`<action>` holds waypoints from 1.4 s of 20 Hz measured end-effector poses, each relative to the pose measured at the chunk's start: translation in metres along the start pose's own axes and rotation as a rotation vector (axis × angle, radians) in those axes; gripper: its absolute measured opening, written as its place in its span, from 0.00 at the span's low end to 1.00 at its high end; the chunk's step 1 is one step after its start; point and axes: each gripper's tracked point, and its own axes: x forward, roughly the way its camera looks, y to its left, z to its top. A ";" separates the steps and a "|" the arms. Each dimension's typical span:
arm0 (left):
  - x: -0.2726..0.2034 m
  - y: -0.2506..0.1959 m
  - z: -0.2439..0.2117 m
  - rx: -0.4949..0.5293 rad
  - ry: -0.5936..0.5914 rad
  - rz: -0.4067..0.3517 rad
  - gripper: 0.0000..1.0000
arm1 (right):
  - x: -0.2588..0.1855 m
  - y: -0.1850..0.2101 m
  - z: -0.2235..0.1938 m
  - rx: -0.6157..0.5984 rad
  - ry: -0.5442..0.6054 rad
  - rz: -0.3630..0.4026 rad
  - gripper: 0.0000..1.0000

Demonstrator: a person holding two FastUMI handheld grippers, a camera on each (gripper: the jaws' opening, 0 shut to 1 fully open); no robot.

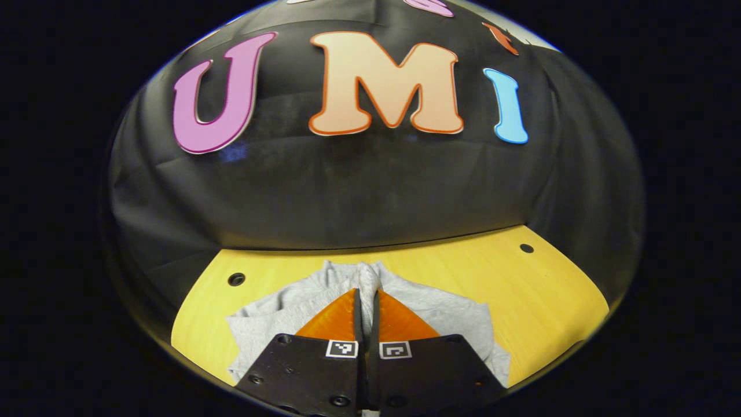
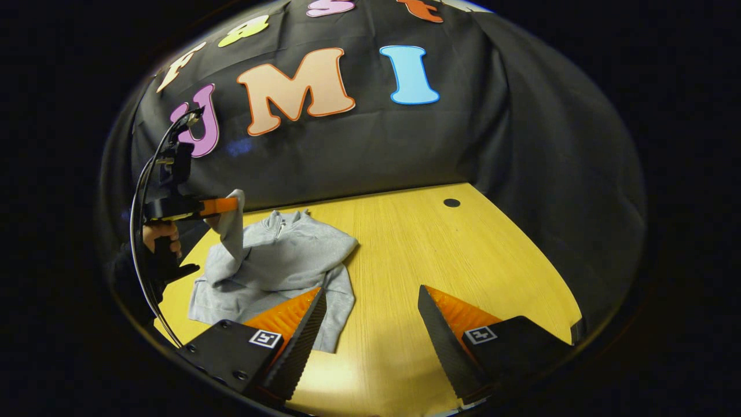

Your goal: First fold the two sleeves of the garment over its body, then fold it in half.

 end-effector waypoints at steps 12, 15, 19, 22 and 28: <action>0.048 -0.080 -0.044 -0.016 0.106 -0.043 0.00 | -0.014 -0.011 -0.019 0.004 0.033 0.010 0.95; 0.051 -0.094 -0.051 -0.047 0.130 -0.099 0.09 | -0.013 -0.007 -0.021 -0.009 0.037 0.016 0.95; 0.038 -0.080 -0.035 -0.014 0.064 -0.083 0.62 | -0.006 0.007 -0.022 -0.015 0.042 0.042 0.96; 0.014 -0.056 -0.026 -0.037 0.019 -0.048 0.93 | 0.003 0.023 -0.020 -0.033 0.039 0.072 0.99; -0.037 0.024 -0.016 -0.065 -0.049 0.041 0.93 | 0.027 0.058 -0.016 -0.055 0.039 0.123 0.99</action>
